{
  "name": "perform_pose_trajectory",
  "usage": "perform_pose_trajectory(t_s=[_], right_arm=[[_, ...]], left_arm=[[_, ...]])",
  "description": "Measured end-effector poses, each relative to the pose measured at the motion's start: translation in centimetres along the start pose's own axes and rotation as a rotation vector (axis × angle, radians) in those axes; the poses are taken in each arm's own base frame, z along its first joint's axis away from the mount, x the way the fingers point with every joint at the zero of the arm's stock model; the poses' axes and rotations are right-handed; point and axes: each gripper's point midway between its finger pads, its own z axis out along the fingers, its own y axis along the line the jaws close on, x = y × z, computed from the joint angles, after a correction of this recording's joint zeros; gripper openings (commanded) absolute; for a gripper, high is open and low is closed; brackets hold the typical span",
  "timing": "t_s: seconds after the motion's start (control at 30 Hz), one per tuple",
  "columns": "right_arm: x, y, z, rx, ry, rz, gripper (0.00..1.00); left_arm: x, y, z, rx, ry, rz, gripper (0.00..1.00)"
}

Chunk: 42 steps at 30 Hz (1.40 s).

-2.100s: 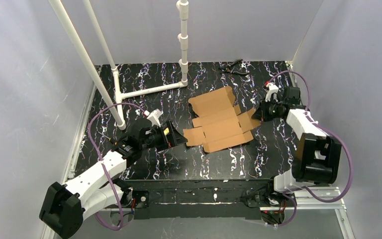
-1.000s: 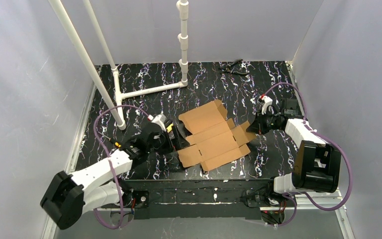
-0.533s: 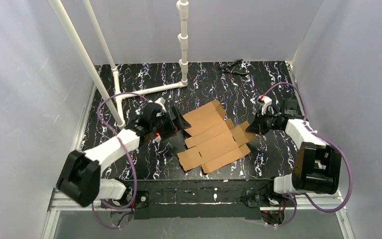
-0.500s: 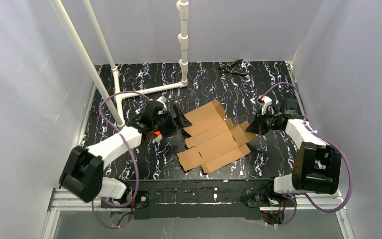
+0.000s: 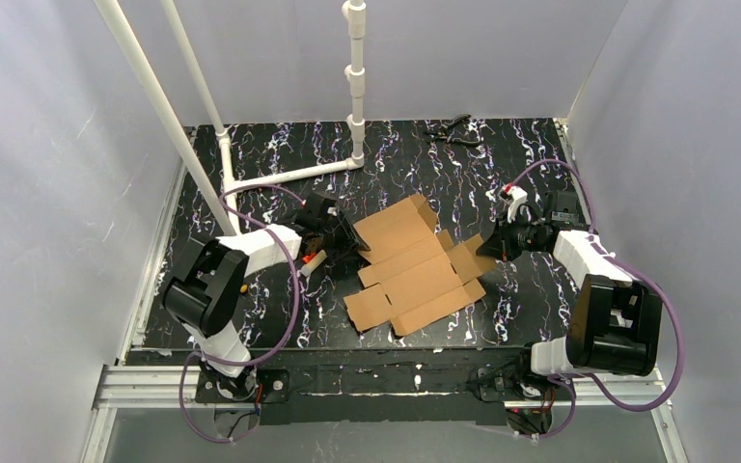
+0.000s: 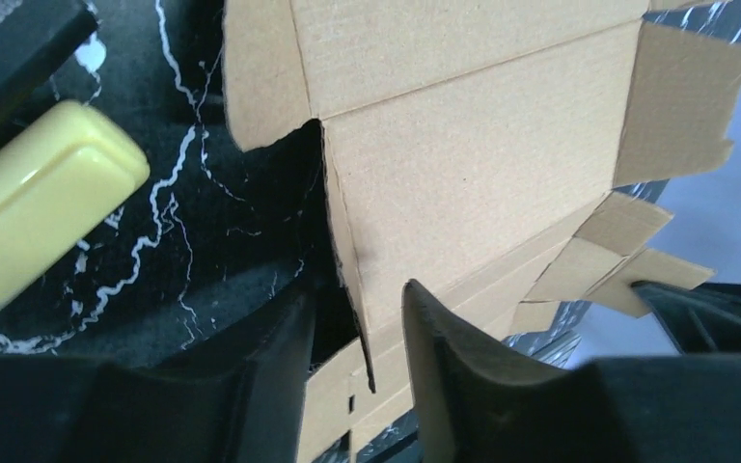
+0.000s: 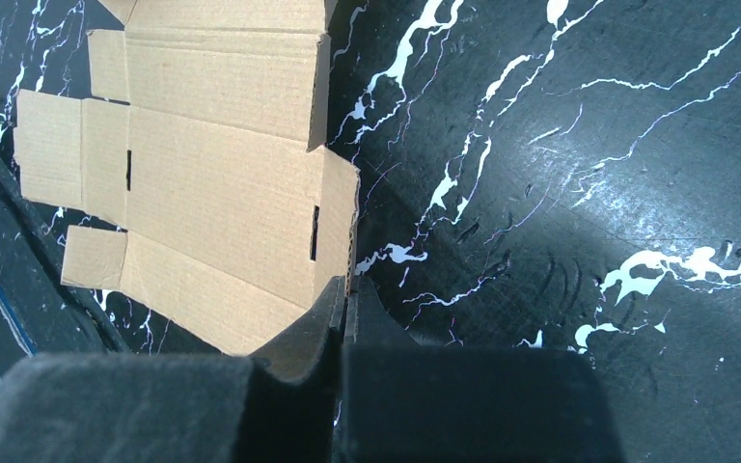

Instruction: Fold the paper box

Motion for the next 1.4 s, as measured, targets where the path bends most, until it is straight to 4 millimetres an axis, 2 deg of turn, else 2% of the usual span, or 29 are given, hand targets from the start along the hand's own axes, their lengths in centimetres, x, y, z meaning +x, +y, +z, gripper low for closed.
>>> perform_pose_trajectory(t_s=[0.13, 0.17, 0.33, 0.47, 0.63, 0.7, 0.83, 0.93, 1.03, 1.23, 1.4], right_arm=[[0.0, 0.0, 0.0, 0.0, 0.001, 0.003, 0.03], [0.1, 0.0, 0.0, 0.0, 0.002, 0.006, 0.03], [0.1, -0.4, 0.2, 0.014, 0.006, 0.033, 0.03], [-0.7, -1.6, 0.4, 0.038, 0.027, 0.067, 0.03], [-4.2, -3.7, 1.3, 0.043, 0.03, 0.062, 0.04], [-5.1, -3.7, 1.7, 0.031, 0.036, 0.049, 0.04], [-5.8, -1.4, 4.0, -0.039, 0.067, 0.004, 0.09], [-5.2, 0.5, 6.1, -0.101, 0.104, -0.002, 0.14], [-4.4, 1.1, 7.4, -0.131, 0.13, 0.005, 0.22], [-3.8, 0.8, 7.3, -0.136, 0.13, -0.007, 0.55], [-1.7, 1.7, 6.1, -0.131, 0.139, -0.027, 0.72]], left_arm=[[-0.2, -0.4, 0.7, 0.007, 0.007, -0.012, 0.03], [-0.3, -0.6, 0.7, 0.012, 0.003, -0.011, 0.0], [-1.0, -1.4, 0.3, 0.031, -0.036, 0.017, 0.0], [-0.8, -3.1, -1.0, 0.033, -0.133, 0.148, 0.0], [0.3, -7.5, -5.3, 0.093, -0.349, 0.357, 0.0], [0.4, -8.0, -6.9, 0.103, -0.424, 0.399, 0.0], [-0.1, -6.6, -9.0, 0.042, -0.558, 0.471, 0.0], [-0.2, -5.1, -9.5, -0.021, -0.61, 0.515, 0.0], [-0.2, -3.6, -9.6, -0.085, -0.64, 0.556, 0.0], [0.7, -1.6, -9.3, -0.173, -0.665, 0.645, 0.0], [1.4, -1.2, -9.1, -0.228, -0.691, 0.727, 0.0]])
